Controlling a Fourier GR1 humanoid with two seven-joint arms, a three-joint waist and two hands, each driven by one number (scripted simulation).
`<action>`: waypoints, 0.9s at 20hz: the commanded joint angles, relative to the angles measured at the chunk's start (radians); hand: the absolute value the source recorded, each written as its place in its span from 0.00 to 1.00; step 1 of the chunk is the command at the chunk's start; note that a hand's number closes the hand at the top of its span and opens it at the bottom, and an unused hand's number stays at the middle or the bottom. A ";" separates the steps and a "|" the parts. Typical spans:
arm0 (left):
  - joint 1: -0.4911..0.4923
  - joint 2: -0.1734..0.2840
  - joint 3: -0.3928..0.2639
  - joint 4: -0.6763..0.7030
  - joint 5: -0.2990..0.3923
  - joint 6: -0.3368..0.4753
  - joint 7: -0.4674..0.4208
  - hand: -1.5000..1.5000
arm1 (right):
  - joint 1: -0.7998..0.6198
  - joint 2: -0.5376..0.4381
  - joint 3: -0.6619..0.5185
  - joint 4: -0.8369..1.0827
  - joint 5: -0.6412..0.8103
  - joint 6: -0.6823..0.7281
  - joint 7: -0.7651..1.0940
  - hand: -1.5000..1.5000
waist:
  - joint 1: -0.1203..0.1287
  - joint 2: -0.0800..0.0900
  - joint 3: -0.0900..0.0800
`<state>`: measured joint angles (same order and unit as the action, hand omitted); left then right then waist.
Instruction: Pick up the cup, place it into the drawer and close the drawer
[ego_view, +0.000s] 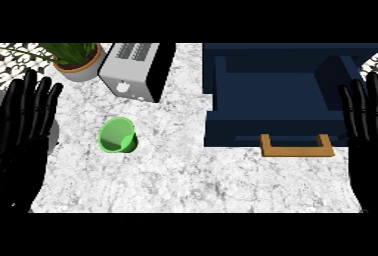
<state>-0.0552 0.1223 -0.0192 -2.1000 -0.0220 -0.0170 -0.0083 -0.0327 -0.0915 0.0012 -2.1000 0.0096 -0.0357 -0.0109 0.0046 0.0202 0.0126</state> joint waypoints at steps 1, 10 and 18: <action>-0.077 0.030 0.040 -0.008 0.062 -0.033 0.101 0.00 | 0.019 0.011 0.013 0.009 -0.003 0.012 -0.001 0.00 | -0.006 -0.021 -0.012; -0.111 -0.031 0.050 0.273 0.318 -0.154 0.035 0.00 | -0.011 -0.002 0.028 0.004 -0.138 0.087 0.130 0.00 | -0.011 -0.019 -0.013; -0.088 -0.008 0.081 0.225 0.350 -0.177 0.072 0.00 | 0.022 0.022 0.061 -0.028 -0.099 0.093 0.140 0.00 | -0.006 -0.021 -0.013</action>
<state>-0.1575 0.1038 0.0478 -1.8444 0.3040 -0.1861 0.0251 -0.0546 -0.0884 0.0263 -2.0696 -0.1057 0.0569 0.1067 -0.0015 0.0004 0.0001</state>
